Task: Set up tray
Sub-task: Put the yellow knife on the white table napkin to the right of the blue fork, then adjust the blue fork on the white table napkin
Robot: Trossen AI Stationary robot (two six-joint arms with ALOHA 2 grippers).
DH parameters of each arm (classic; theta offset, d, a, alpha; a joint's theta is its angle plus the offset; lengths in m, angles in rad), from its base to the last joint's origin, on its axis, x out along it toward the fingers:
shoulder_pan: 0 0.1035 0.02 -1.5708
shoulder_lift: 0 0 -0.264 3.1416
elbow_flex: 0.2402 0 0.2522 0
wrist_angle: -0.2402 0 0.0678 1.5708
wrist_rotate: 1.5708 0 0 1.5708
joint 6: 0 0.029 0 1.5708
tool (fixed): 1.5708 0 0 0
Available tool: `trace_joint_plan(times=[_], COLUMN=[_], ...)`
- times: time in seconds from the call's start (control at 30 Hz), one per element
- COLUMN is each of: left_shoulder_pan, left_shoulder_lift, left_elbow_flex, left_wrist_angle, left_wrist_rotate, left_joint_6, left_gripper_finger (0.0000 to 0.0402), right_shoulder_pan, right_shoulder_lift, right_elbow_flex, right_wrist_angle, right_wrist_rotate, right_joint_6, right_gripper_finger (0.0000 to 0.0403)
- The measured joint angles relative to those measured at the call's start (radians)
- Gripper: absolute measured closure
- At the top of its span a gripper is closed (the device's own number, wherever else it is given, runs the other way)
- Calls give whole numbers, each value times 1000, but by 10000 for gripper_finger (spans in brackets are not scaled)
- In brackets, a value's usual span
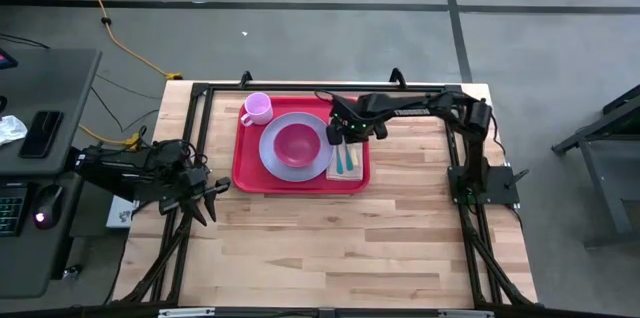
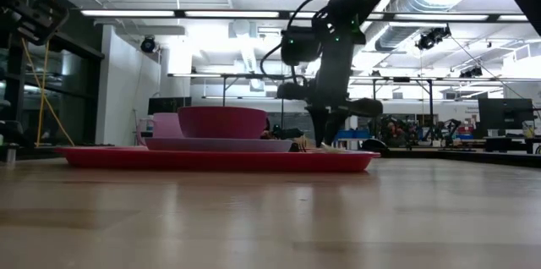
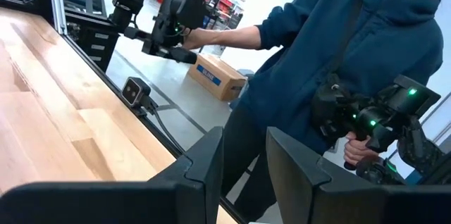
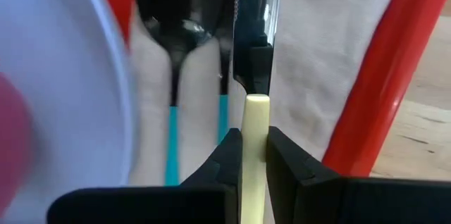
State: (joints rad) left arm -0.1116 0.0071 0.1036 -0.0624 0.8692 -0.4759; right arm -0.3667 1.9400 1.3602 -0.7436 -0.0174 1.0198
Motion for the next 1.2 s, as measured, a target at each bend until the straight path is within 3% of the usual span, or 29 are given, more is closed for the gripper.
trace_joint_plan(times=[0.67,1.0,1.2], left_shoulder_pan=[0,0,0], left_shoulder_lift=[0,0,0], left_elbow_flex=[0,0,0], left_wrist_angle=[0,0,0], left_wrist_rotate=[0,1,1], left_joint_6=[-1,-2,-2], left_gripper_finger=[261,261,261], right_shoulder_pan=[1,1,1], right_shoulder_lift=[7,7,7], right_elbow_flex=[0,0,0], right_wrist_angle=[-39,-43,-46], right_wrist_rotate=[8,-14,-17], right_joint_6=[19,53,50], right_gripper_finger=[378,333,327])
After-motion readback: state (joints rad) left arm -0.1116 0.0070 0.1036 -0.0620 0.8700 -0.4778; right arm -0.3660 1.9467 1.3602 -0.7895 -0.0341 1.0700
